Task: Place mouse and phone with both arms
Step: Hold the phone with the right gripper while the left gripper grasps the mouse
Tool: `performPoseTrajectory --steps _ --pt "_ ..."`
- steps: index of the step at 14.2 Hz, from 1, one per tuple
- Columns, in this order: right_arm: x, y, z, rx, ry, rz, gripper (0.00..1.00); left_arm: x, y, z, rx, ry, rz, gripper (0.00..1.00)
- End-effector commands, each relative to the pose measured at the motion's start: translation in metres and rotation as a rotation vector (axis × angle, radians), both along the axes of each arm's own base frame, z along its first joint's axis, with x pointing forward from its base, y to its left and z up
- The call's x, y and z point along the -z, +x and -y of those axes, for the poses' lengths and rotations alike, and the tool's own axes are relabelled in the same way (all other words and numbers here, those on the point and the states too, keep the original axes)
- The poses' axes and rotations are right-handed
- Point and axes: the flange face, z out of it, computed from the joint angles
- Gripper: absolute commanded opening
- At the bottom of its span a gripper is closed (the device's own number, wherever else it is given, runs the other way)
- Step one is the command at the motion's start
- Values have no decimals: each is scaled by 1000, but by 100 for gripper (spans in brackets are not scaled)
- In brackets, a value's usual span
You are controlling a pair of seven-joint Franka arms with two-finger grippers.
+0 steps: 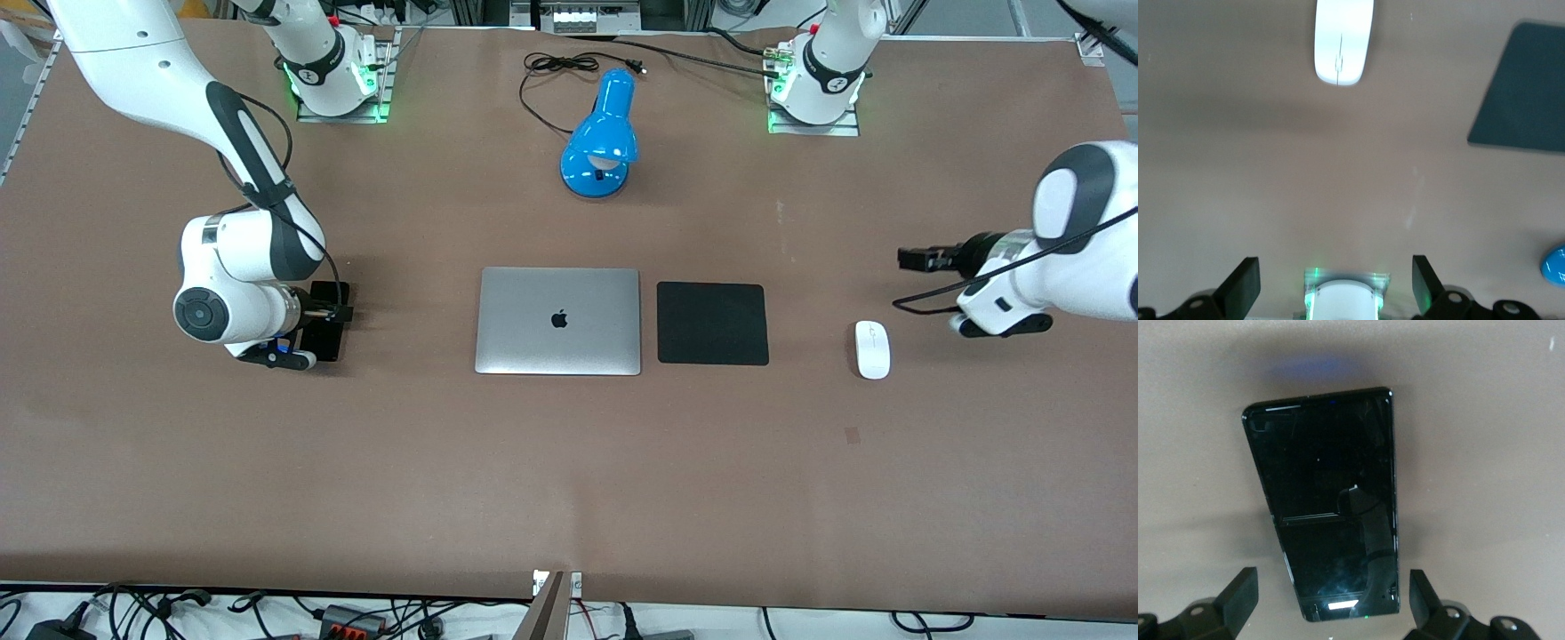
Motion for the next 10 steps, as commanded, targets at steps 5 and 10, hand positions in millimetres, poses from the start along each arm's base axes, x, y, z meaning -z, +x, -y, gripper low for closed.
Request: performPoseTrajectory --steps 5,10 --pt "11 -4 4 -58 -1 8 100 109 -19 -8 75 -4 345 100" --pt "19 -11 4 -59 2 28 100 164 -11 -9 122 -3 450 100"
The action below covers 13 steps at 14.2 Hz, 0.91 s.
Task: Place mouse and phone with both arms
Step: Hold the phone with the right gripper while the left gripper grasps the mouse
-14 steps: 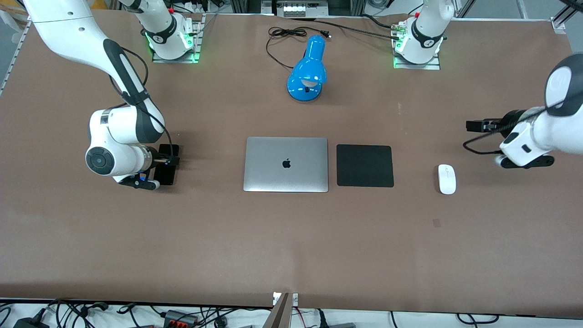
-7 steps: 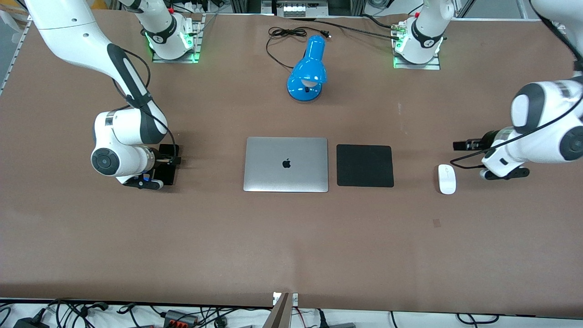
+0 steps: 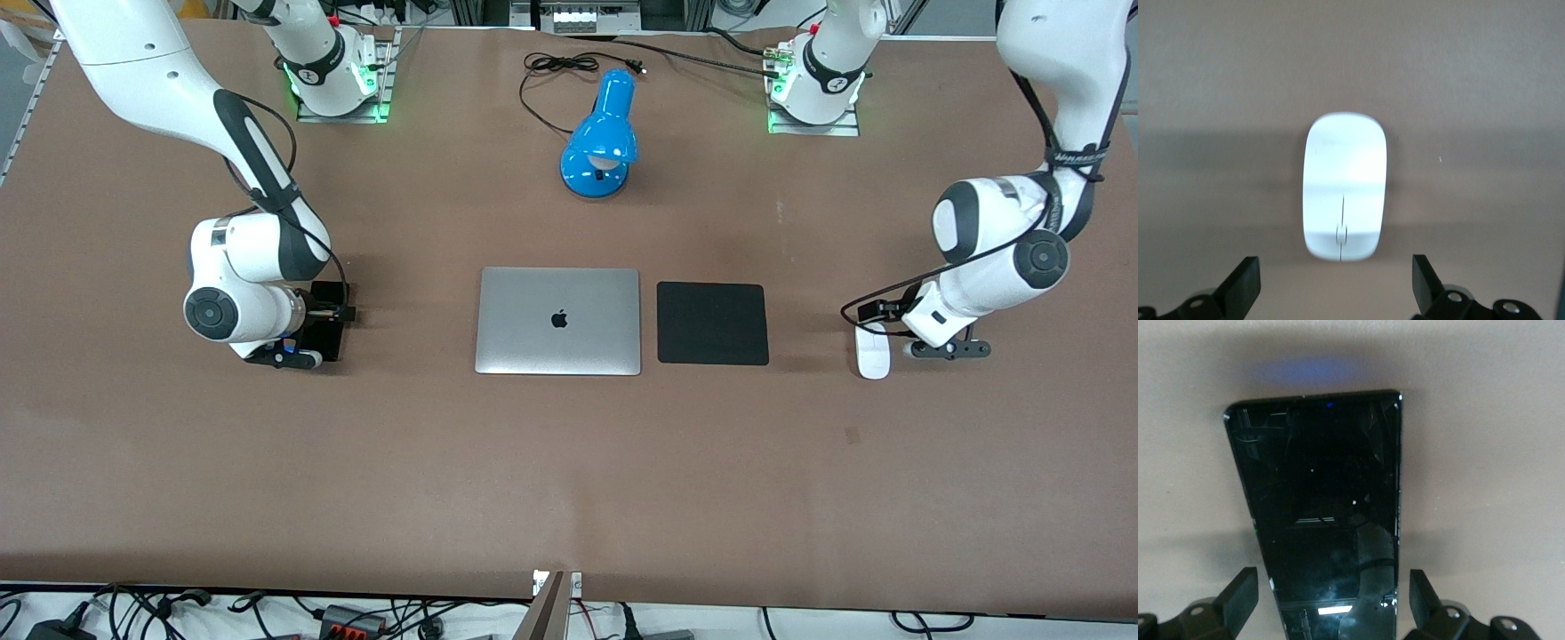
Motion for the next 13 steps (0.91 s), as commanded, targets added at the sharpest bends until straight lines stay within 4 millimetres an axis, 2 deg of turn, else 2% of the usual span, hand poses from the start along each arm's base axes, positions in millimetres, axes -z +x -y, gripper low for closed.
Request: performPoseTrajectory --steps 1,3,5,7,9,10,11,13 --pt "1 -3 2 -21 -1 10 100 22 2 0 43 -5 48 100" --pt "0 -3 0 -25 0 12 100 26 3 -1 47 -4 59 100" --pt "1 -4 0 -27 -1 10 84 26 6 0 50 -1 83 100" --pt "1 -4 -1 -28 -1 10 76 35 5 1 65 -2 84 98" --pt "0 -4 -1 -27 0 10 63 40 8 0 92 2 118 97" --pt "-3 -4 -5 -34 1 8 56 43 8 -2 104 4 127 96" --pt "-5 -4 -10 -41 3 5 54 46 8 -3 108 5 134 93" --pt "-13 -4 -37 -87 9 -7 53 49 8 -2 111 6 138 85"
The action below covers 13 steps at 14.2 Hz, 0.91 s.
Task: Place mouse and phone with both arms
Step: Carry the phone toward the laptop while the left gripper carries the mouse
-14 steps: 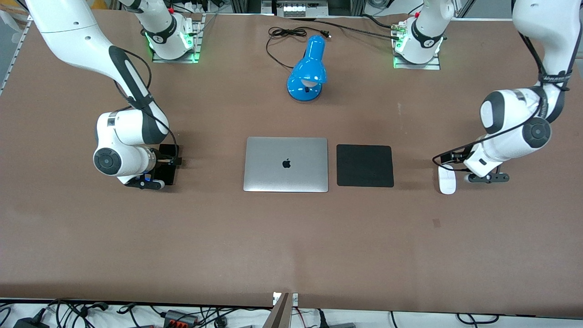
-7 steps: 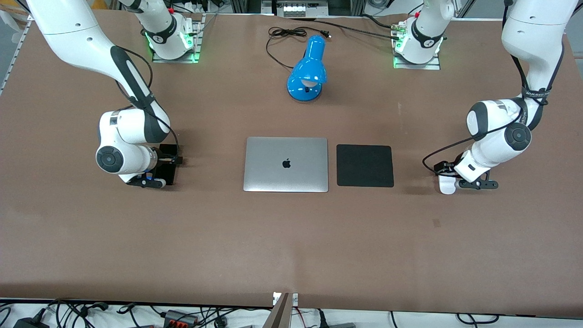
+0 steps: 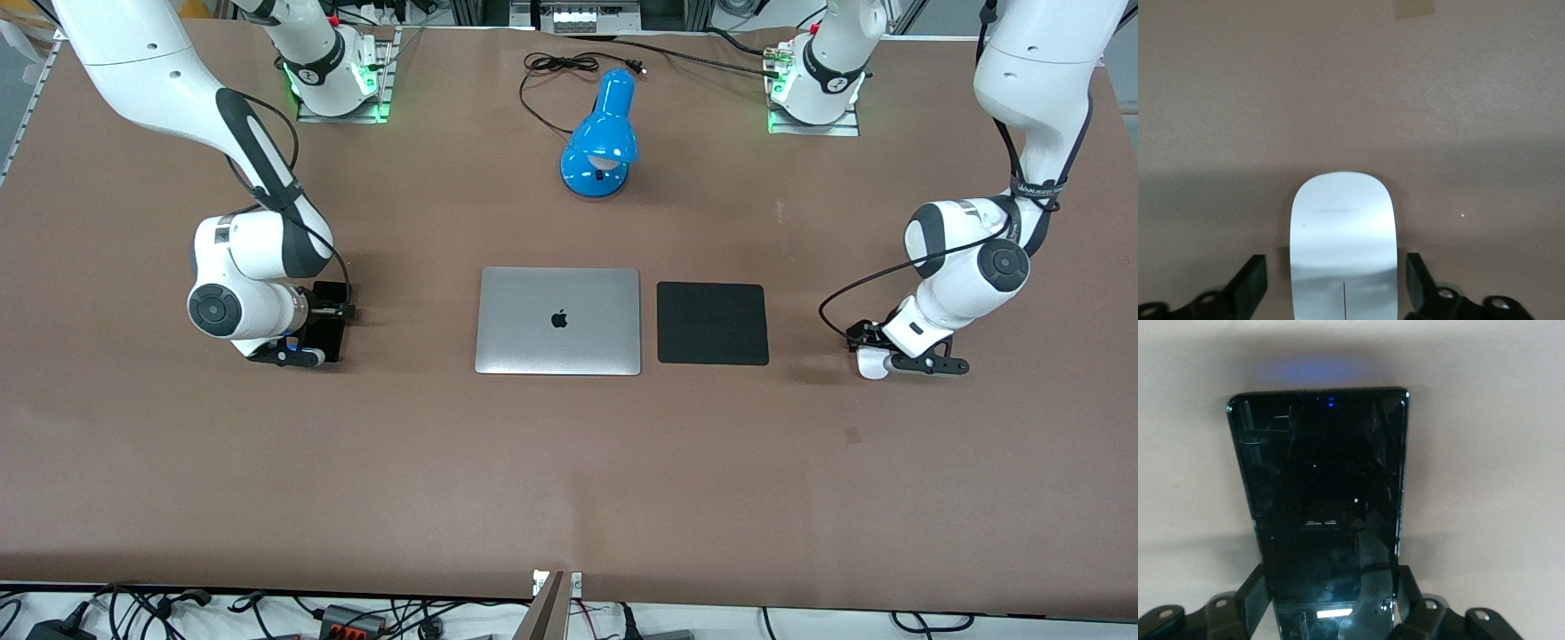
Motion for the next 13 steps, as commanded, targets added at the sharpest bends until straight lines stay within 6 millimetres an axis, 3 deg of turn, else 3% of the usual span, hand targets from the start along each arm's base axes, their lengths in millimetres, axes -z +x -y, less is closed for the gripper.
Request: performPoseTrajectory --steps 1,4,6,8,11,13 --pt "-18 -2 -46 -84 0 -15 53 4 0 -2 25 -4 17 78" --pt "-34 -2 -105 -157 9 6 53 3 2 -2 31 -3 18 46" --pt "-40 -3 -135 -198 17 27 53 2 2 -2 31 -3 20 32" --pt "-40 -5 -149 -190 14 40 53 -4 5 -2 31 -1 32 31" --pt "-34 -6 -157 -156 5 52 53 -42 17 6 34 5 92 31" --pt "-31 -6 -160 -113 10 57 53 -66 22 31 63 -11 116 32"
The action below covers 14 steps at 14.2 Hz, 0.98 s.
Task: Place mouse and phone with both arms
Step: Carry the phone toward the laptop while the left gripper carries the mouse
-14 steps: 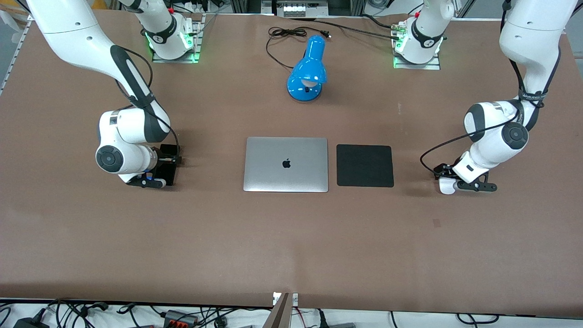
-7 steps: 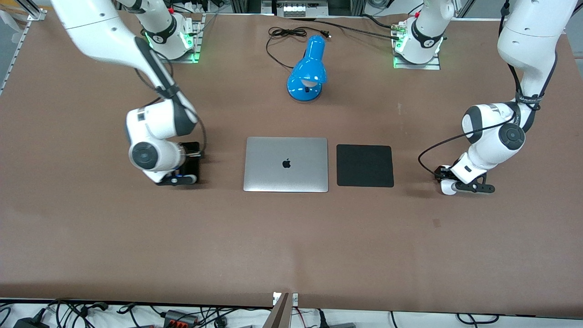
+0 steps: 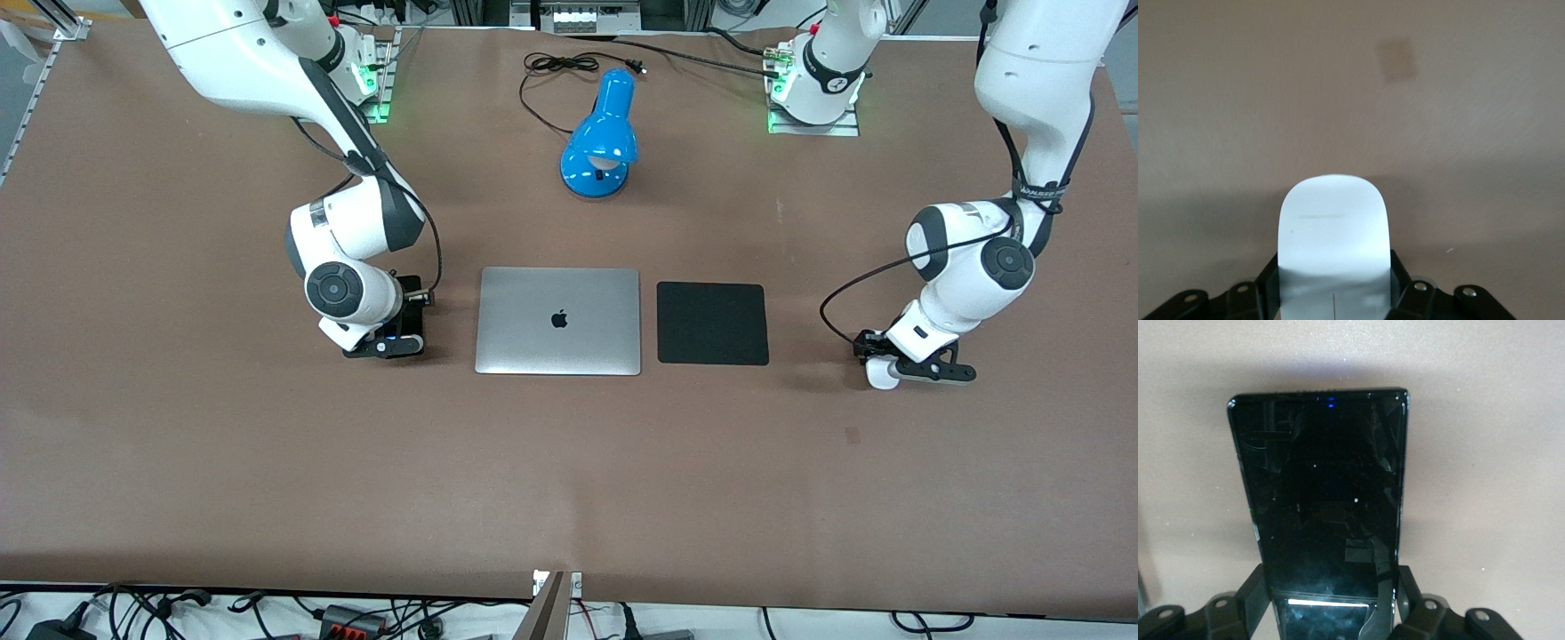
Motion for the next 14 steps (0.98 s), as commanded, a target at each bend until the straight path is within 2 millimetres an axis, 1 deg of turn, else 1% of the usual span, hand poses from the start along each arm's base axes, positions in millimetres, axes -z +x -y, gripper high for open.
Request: performPoseTrajectory --steps 1,3,4,5,6,8,9,10,12,13,14 --pt "0 1 -7 58 15 6 53 -41 4 30 37 -19 37 33" --pt "-1 4 -10 96 52 14 51 -45 4 56 15 -46 21 34" --pt "0 3 -11 108 63 12 51 -51 5 72 13 -60 11 34" --pt "2 2 -15 103 65 9 51 -61 10 84 11 -71 8 34" --pt "4 1 -19 99 69 17 51 -67 15 88 7 -74 -20 34" --pt "11 0 -22 102 69 20 51 -73 21 91 13 -73 -96 34" --pt "14 -2 -25 110 66 23 51 -74 23 100 15 -73 -127 34" --pt "14 -3 -31 116 64 29 51 -77 21 113 -10 -73 -153 34" --pt "18 -4 -34 128 61 32 51 -84 16 162 -101 -66 -223 34" --pt "20 -4 -32 154 52 30 51 -78 12 180 -132 -63 -240 34" --pt "21 -5 -32 175 46 29 53 -63 5 195 -135 -57 -269 34"
